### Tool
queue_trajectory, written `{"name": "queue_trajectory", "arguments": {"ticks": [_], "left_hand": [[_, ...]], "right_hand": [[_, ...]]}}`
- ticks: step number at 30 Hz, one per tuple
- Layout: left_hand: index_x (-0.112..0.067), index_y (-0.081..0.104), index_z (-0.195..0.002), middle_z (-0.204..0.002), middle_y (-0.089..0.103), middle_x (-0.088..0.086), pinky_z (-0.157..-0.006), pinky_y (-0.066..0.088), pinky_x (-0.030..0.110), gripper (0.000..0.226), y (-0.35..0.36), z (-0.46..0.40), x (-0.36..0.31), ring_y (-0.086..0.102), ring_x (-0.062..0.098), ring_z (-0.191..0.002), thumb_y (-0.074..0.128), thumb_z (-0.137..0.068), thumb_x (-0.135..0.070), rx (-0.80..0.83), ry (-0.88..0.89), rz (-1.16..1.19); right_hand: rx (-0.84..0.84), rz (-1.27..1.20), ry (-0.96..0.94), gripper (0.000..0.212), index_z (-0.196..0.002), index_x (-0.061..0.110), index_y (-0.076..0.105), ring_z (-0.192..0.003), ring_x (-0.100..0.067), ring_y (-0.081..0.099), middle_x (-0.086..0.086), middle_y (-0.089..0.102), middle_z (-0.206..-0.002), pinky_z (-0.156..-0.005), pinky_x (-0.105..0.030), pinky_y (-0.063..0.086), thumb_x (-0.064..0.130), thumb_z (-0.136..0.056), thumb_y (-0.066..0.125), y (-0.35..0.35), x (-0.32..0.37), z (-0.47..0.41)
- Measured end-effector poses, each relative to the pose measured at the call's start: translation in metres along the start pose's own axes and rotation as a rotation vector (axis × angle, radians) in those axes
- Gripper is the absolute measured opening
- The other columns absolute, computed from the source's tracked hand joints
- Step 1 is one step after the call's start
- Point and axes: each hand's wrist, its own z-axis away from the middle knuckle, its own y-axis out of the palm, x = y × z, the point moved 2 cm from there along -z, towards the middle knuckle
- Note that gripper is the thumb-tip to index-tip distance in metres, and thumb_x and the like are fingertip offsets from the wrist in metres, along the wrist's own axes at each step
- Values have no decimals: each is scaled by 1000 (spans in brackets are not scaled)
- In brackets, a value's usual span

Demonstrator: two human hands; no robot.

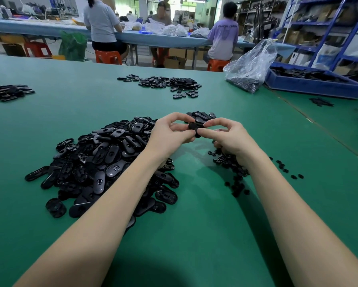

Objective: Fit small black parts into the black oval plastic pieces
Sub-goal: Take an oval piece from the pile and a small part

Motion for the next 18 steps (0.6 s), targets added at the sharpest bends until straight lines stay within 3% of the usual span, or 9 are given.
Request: {"name": "queue_trajectory", "arguments": {"ticks": [3, 7, 12, 18], "left_hand": [[-12, 67, -99, -95, 78, 14, -76, 61, 29, 24, 0, -1, -2, 76, 24, -86, 71, -84, 7, 45, -83, 99], [-14, 65, -99, -86, 76, 9, -70, 59, 23, 23, -1, -1, 1, 69, 16, -73, 69, -84, 3, 37, -106, -33], [-14, 64, -98, -79, 75, 10, -92, 59, 35, 21, -3, -2, 5, 68, 17, -69, 69, -85, 1, 45, -90, -85], [-16, 64, -96, -78, 76, 8, -100, 54, 42, 19, -1, -1, 9, 69, 17, -74, 71, -85, -2, 60, -95, -147]], "right_hand": [[61, -29, 0, 25, -89, 33, 79, -57, -6, 53, 15, 73, -78, -55, -19, 40, 51, -73, 88, 0, -2, 0], [106, -8, -38, 14, -78, 34, 78, -56, -6, 51, 10, 76, -81, -52, -17, 39, 44, -76, 88, 4, -3, 2], [106, 39, -66, 13, -79, 26, 78, -52, -5, 50, 10, 71, -72, -48, -12, 41, 35, -80, 86, 4, -3, 0], [97, 81, -86, 12, -76, 20, 75, -47, -7, 46, 10, 57, -57, -49, -14, 41, 21, -82, 84, 5, -3, -2]]}}
